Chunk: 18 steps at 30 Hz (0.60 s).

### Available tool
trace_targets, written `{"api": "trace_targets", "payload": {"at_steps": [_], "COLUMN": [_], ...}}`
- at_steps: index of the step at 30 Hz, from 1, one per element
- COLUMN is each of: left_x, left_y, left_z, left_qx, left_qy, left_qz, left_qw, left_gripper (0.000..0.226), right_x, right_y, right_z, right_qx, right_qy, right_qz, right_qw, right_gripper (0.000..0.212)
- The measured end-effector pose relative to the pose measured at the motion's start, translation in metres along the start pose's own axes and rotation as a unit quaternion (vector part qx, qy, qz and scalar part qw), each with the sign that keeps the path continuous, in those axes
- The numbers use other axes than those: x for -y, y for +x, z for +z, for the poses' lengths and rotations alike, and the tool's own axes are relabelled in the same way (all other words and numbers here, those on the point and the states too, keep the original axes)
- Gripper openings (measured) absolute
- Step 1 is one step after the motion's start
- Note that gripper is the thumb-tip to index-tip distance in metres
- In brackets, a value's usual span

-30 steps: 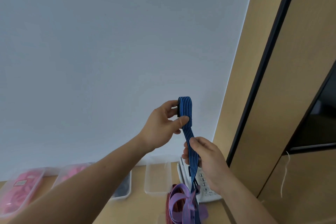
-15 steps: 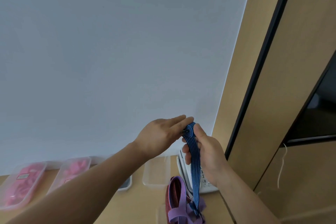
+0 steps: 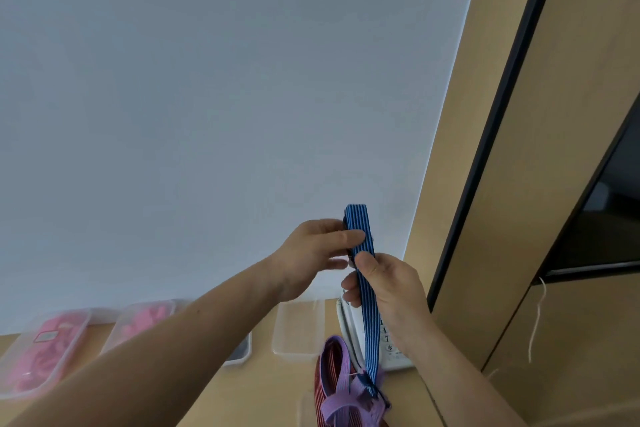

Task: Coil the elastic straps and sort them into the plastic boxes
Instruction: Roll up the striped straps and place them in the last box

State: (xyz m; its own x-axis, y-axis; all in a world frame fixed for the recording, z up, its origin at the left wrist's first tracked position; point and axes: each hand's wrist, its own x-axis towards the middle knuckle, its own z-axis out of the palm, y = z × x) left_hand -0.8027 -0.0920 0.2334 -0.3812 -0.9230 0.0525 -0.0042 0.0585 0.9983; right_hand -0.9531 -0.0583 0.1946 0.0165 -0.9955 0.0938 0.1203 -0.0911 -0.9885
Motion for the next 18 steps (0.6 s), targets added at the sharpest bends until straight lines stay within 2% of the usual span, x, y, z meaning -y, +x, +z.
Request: {"api": "trace_targets", "payload": {"at_steps": [4, 7, 9, 12, 14, 15, 18], "left_x": [-0.014, -0.019, -0.015, -0.004, 0.003, 0.005, 0.011], "left_y": [0.005, 0.006, 0.005, 0.001, 0.000, 0.000, -0.003], "left_z": [0.000, -0.004, -0.003, 0.001, 0.000, -0.001, -0.003], "left_qx": [-0.053, -0.083, -0.096, -0.108, -0.117, -0.123, -0.145], "left_qy": [-0.017, 0.018, 0.085, 0.169, 0.246, 0.307, 0.465], "left_qz": [0.063, 0.104, 0.134, 0.204, 0.262, 0.292, 0.388], "left_qw": [0.996, 0.991, 0.983, 0.958, 0.926, 0.898, 0.783], "left_gripper": [0.031, 0.029, 0.034, 0.037, 0.042, 0.044, 0.046], "right_x": [-0.002, -0.001, 0.001, 0.005, 0.006, 0.007, 0.012], "right_y": [-0.002, -0.003, -0.003, -0.003, -0.004, -0.004, -0.003], "right_z": [-0.003, -0.005, -0.005, -0.002, -0.003, -0.004, -0.004], "right_qx": [0.008, 0.020, 0.017, 0.016, 0.017, 0.016, 0.011], "right_qy": [0.003, 0.012, 0.021, 0.018, 0.011, 0.013, 0.019], "right_qz": [0.008, 0.007, 0.002, 0.001, 0.004, 0.008, 0.019], "right_qw": [1.000, 1.000, 1.000, 1.000, 1.000, 1.000, 1.000], "right_gripper": [0.031, 0.022, 0.028, 0.055, 0.068, 0.071, 0.074]}}
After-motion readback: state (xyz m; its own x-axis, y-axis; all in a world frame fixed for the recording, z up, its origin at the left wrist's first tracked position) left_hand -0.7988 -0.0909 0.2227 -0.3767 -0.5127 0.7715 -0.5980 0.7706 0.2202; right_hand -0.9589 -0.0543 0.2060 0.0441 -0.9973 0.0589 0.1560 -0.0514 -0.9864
